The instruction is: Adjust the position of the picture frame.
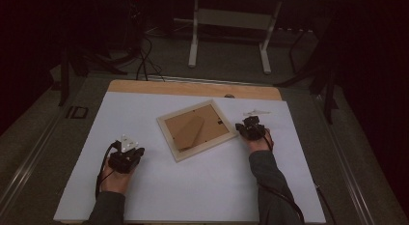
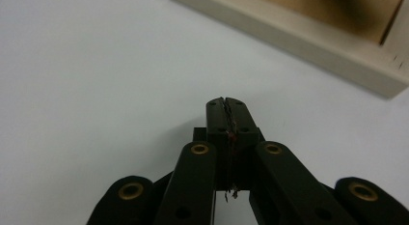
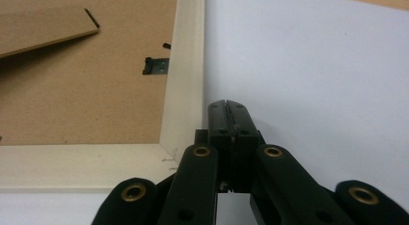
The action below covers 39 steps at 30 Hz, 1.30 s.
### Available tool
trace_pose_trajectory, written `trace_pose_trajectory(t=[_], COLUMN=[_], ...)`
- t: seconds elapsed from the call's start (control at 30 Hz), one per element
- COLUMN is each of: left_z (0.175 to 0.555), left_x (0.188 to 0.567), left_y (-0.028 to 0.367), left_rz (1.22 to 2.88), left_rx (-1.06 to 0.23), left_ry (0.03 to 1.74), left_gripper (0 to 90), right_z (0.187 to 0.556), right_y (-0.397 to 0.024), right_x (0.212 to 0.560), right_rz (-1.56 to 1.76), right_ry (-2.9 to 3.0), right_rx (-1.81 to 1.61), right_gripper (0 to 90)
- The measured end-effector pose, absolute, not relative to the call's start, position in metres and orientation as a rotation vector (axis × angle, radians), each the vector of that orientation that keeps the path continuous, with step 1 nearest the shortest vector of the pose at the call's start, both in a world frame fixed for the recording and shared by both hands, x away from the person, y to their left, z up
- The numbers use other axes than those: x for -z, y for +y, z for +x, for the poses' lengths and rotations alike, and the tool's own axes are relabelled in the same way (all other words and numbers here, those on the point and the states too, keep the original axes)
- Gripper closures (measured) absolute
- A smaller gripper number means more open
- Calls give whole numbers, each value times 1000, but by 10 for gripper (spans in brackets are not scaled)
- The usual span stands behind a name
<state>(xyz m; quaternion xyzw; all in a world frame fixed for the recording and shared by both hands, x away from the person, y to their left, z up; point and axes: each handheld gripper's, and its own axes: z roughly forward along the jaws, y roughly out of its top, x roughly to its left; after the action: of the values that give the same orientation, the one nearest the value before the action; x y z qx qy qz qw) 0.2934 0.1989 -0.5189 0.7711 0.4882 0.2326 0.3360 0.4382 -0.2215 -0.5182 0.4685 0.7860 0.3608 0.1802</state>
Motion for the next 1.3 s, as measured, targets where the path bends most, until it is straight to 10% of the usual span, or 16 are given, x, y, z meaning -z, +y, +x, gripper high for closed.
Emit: trace_pose_trajectory(t=[1.3], left_z=[316], left_x=[536], left_y=[163], left_rz=[2022], left_rx=[-497], left_ry=[1257], left_gripper=[900], right_z=[421], right_y=[-211], right_x=[529], right_rz=[1280], right_ry=[2362], right_rx=[-1029], right_gripper=[900])
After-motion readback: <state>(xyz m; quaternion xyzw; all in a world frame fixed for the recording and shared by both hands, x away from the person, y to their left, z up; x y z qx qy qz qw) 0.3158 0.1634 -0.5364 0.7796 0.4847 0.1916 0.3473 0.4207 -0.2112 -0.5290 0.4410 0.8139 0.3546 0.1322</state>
